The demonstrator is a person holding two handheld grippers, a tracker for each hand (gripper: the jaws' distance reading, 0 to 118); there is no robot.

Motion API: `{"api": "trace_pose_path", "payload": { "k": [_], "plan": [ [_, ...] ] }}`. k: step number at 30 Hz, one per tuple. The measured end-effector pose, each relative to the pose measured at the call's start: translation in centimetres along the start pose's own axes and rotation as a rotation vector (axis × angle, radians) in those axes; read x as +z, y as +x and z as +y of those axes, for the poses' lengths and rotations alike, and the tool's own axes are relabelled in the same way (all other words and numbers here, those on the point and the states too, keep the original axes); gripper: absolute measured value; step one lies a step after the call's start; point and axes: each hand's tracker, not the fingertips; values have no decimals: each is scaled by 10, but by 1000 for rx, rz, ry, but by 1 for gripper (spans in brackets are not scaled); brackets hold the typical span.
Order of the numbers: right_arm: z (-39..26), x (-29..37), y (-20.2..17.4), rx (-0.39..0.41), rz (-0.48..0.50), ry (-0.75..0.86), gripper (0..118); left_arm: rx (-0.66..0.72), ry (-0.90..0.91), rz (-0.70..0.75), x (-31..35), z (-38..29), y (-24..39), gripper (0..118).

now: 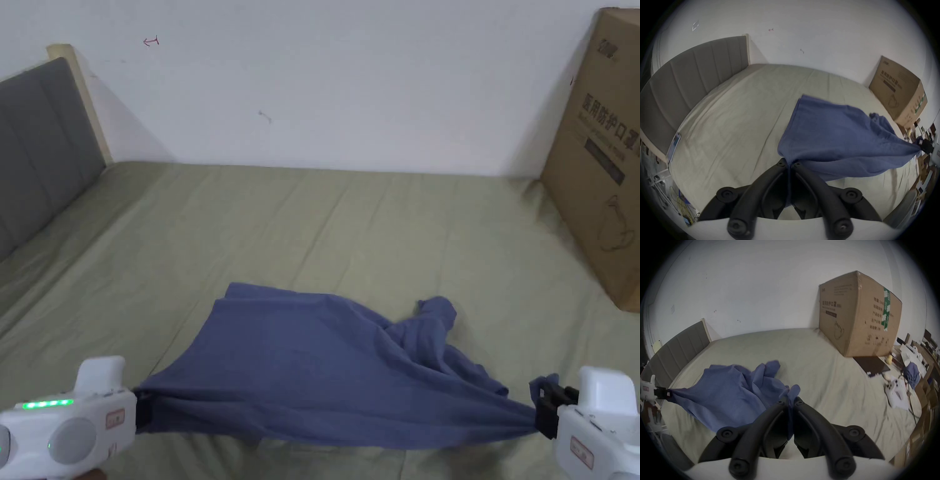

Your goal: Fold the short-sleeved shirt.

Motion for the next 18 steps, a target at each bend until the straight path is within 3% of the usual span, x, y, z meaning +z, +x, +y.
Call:
{"api": "trace_pose_path", "payload": {
  "k": [9, 18],
  "plan": [
    [-86, 50, 6, 11, -41, -137, 4, 24, -132, 54, 33, -92, -26, 2],
    [-146, 24, 10, -23, -46, -376, 4, 67, -246, 80, 11, -126, -32, 2]
  ]
}}
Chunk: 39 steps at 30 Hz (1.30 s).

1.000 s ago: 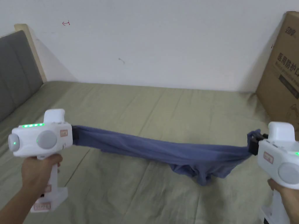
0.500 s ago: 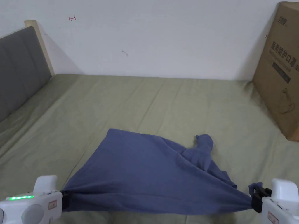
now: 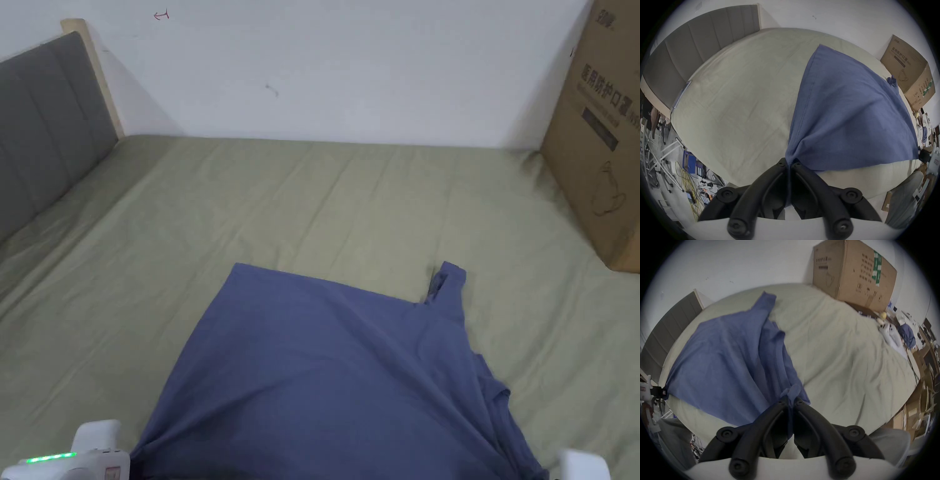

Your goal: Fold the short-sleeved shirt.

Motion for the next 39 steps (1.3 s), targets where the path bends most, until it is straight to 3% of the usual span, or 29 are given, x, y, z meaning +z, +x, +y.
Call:
{"api": "trace_pose_path", "payload": {
  "k": [4, 5, 6, 8, 9, 10, 12, 15, 16, 22, 28, 30, 32, 33, 34, 35, 36, 39],
  "plan": [
    [-6, -4, 1, -40, -4, -10, 4, 8, -10, 9, -1, 1, 2, 3],
    [-4, 0, 1, -43, -2, -3, 4, 9, -11, 11, 2, 4, 3, 7],
    [-1, 5, 2, -46, 5, 5, 8, 16, -10, -1, 7, 5, 6, 18],
    [12, 20, -1, -31, 19, 53, 27, 75, 11, -44, 18, 14, 8, 75],
    [22, 30, -2, -23, 24, 83, 38, 101, 26, -75, 25, 19, 10, 89],
    [32, 41, -2, -17, 22, 131, 55, 133, 74, -119, 37, 24, 11, 96],
    [52, 65, -6, -12, 33, 230, 71, 142, 200, -189, 63, 40, 21, 96],
    [83, 101, -12, -13, 59, 388, 74, 79, 370, -213, 109, 67, 43, 96],
    [92, 113, -14, -9, 54, 443, 81, 53, 433, -222, 124, 77, 53, 96],
    [131, 167, -34, 1, 30, 713, 100, -27, 809, -247, 189, 105, 100, 96],
    [137, 193, -47, 25, 36, 879, 103, -79, 967, -246, 200, 107, 131, 96],
    [135, 198, -52, 28, 38, 906, 102, -96, 979, -223, 196, 105, 139, 94],
    [134, 198, -56, 48, 10, 917, 91, -126, 978, -207, 193, 101, 146, 74],
    [133, 199, -59, 60, -8, 922, 73, -142, 978, -200, 192, 98, 149, 53],
    [132, 198, -61, 72, -33, 931, 39, -160, 972, -201, 191, 98, 152, 18],
    [132, 197, -63, 75, -46, 931, 14, -164, 969, -202, 189, 97, 154, 4],
    [132, 196, -65, 78, -49, 929, 1, -165, 963, -198, 187, 95, 156, 1],
    [130, 194, -64, 74, -10, 940, 0, -167, 942, -249, 182, 94, 155, 0]
  ]
}}
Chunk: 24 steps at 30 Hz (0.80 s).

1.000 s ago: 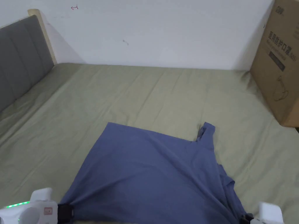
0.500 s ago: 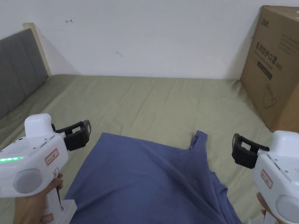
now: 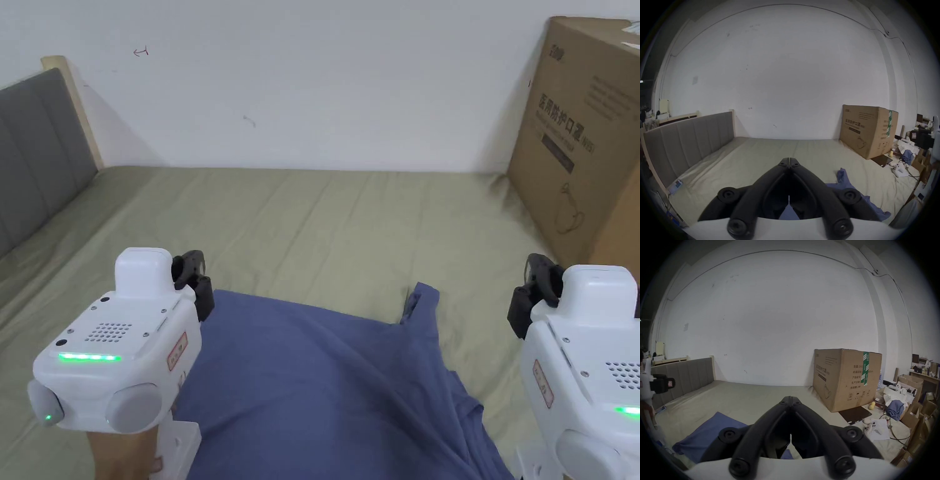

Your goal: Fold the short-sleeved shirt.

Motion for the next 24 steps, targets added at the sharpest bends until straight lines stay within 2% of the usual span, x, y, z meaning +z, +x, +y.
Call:
{"api": "trace_pose_path", "payload": {
  "k": [10, 18, 21, 22, 23, 24],
  "plan": [
    [-3, -15, -4, -2, 6, -31, 0, -6, -117, -11, -28, 1, -8, 0],
    [-14, -58, -3, -15, 18, -90, 0, 42, -381, -73, -132, -8, -38, 0],
    [-22, -80, -3, -15, 15, -115, 0, 65, -469, -47, -186, -19, -53, 0],
    [-25, -88, -3, -10, 10, -126, 0, 67, -505, -42, -207, -25, -59, 3],
    [-28, -96, -3, -6, 8, -136, 0, 73, -582, -28, -228, -31, -65, 14],
    [-32, -103, -2, -5, 7, -146, 0, 88, -649, -25, -247, -37, -71, 32]
  ]
}}
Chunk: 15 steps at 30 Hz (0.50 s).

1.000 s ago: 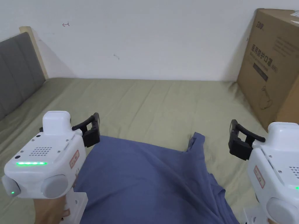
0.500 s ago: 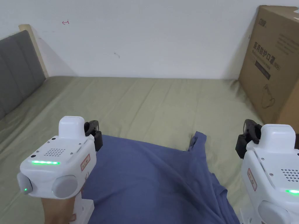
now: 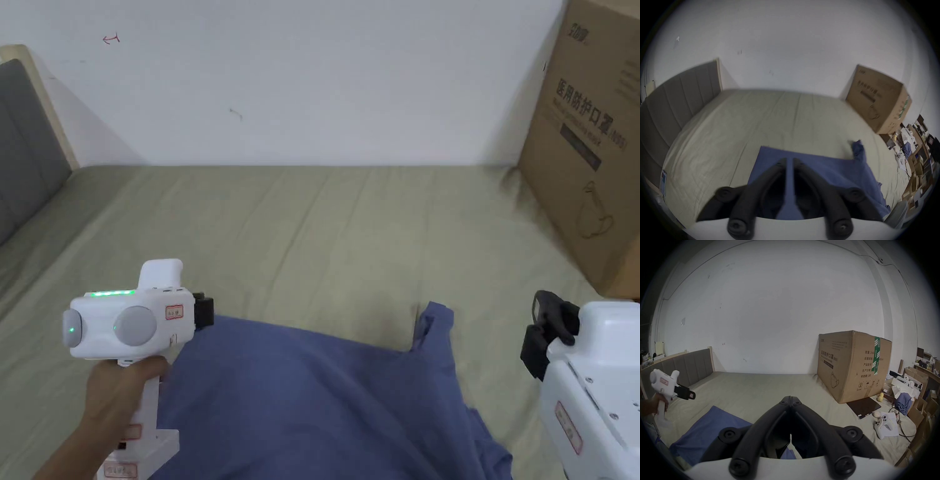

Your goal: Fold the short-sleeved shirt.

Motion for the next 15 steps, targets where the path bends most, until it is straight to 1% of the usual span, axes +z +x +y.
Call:
{"api": "trace_pose_path", "payload": {
  "k": [1, 2, 3, 4, 8, 12, 14, 15],
  "plan": [
    [-3, -9, 1, -2, -3, -13, 0, 16, -49, -1, -19, 5, -7, 62],
    [-6, -17, 1, -3, -5, -26, 0, 22, -84, 5, -38, 9, -13, 80],
    [-8, -25, 2, -2, -7, -36, 0, 21, -111, 19, -53, 13, -18, 91],
    [-12, -33, 2, 3, -14, -51, 0, 26, -134, 56, -71, 17, -22, 94],
    [-28, -63, 3, 16, -29, -104, 0, 43, -222, 105, -130, 26, -41, 95],
    [-45, -85, 4, 16, -35, -159, 0, 68, -238, 121, -166, 26, -48, 94],
    [-53, -93, 4, 14, -36, -187, 0, 51, -256, 141, -181, 23, -46, 91],
    [-56, -95, 4, 13, -34, -200, 0, 31, -268, 150, -186, 19, -45, 86]
  ]
}}
